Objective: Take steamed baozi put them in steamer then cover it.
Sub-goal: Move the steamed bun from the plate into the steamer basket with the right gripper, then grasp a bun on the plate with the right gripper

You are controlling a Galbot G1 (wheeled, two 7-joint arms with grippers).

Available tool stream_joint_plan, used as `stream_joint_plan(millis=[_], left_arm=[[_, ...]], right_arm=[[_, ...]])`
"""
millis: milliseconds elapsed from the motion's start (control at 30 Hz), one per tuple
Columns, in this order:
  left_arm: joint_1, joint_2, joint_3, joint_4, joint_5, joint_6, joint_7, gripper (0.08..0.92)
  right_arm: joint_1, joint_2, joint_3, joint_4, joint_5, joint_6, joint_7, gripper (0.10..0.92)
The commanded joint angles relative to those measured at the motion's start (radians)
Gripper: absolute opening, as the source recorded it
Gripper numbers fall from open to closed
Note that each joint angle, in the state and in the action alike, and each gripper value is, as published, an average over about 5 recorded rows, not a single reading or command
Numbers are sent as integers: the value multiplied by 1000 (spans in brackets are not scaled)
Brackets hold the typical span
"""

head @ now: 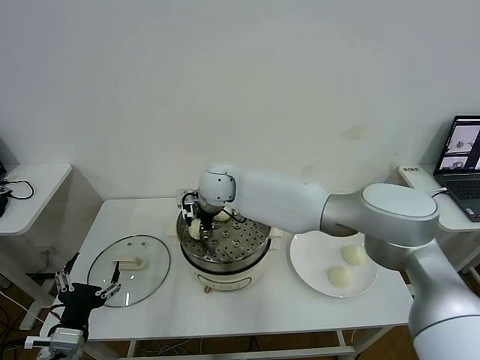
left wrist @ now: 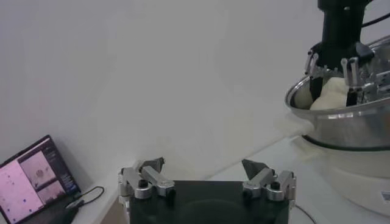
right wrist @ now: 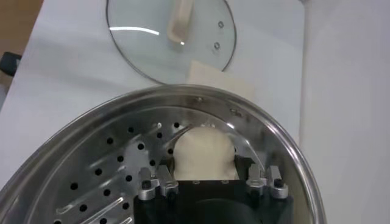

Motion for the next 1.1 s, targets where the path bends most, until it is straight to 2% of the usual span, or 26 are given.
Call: stream_joint_plan(millis=[33, 200, 467, 667, 900, 1100], left_arm=[[3, -1, 2, -1, 1, 0, 0, 823], [4, 1, 0, -2, 1, 0, 0, 823], [1, 9, 1, -1, -1, 3, 3, 823], [-7, 10, 17, -1, 1, 7, 5, 823], [-5, 12, 32, 5, 4, 7, 5, 823], [2, 11, 36, 0, 9, 8, 5, 823]], right_arm=[[6, -14, 13, 17, 12, -4, -11, 757], [85, -115, 24, 87, 20, 16, -75, 819], [254, -417, -39, 287, -32, 141, -265, 823], [299, -664, -57, 461, -69, 220, -335, 823], [235, -927, -51, 578, -170, 290, -369, 823], [53, -1032, 17, 581, -305, 320, -363, 823]])
